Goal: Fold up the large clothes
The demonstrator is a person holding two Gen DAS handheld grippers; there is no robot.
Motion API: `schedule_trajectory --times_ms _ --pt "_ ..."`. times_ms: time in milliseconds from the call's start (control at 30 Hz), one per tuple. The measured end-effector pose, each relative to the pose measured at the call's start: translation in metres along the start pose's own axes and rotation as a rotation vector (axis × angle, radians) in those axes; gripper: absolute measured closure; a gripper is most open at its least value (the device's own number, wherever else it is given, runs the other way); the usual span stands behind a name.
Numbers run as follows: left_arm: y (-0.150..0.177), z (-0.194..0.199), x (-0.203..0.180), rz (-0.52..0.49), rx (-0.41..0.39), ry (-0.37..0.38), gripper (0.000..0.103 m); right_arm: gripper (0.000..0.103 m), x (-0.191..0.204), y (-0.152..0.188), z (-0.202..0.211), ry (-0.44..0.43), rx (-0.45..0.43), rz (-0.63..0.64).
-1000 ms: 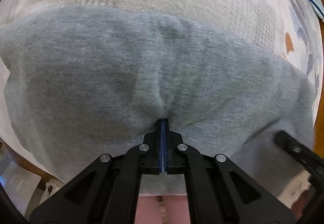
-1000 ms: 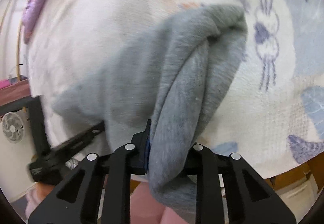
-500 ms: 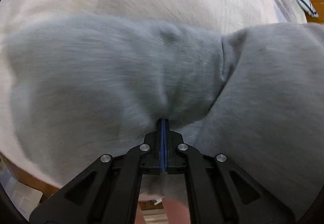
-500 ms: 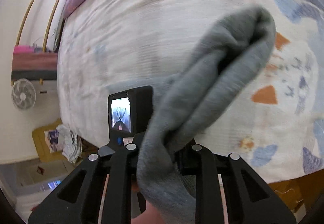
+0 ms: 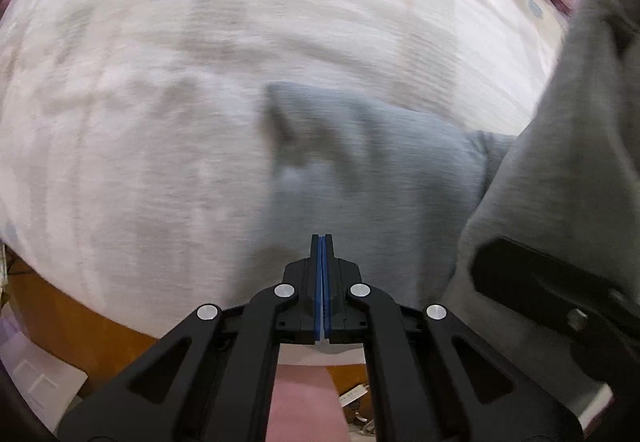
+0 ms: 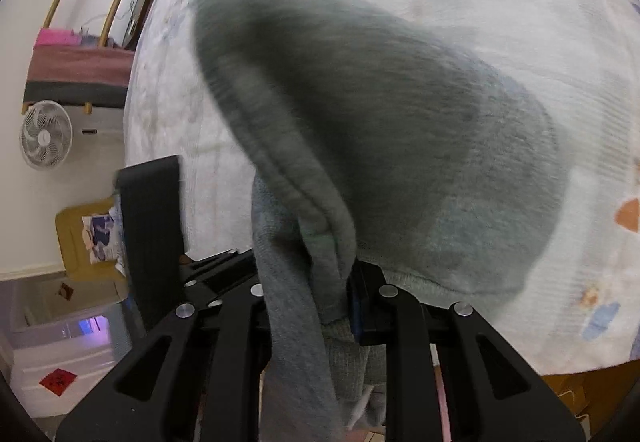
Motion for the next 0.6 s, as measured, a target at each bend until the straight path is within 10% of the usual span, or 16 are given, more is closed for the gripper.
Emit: schedule_trajectory --times_ms 200,300,433,600 --pt "-0.001 0.006 0.054 0.083 0.006 -0.032 0.102 0.084 0.028 -0.012 -0.065 -0.008 0.081 -0.001" --pt "-0.002 -0.003 0.084 0.126 0.01 -0.06 0.102 0.073 0.022 -0.016 -0.087 -0.024 0.119 -0.069" --pt "-0.005 0.013 0.1 0.159 -0.003 -0.044 0.102 0.019 0.016 -0.027 -0.075 -0.174 0.125 -0.196" --pt "-0.009 0.021 0.085 0.123 -0.01 0.073 0.102 0.019 0.004 -0.033 -0.043 -0.141 0.075 -0.205"
Point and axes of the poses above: each gripper's, at about its wrist camera, not at the fingertips, and z roughly against the way its jaws point, x to its left, y to its underside, the point moved 4 cm from there along -z, roughly the way its jaws point, and after that the axes turned 8 degrees about y, right-handed, at the moved point
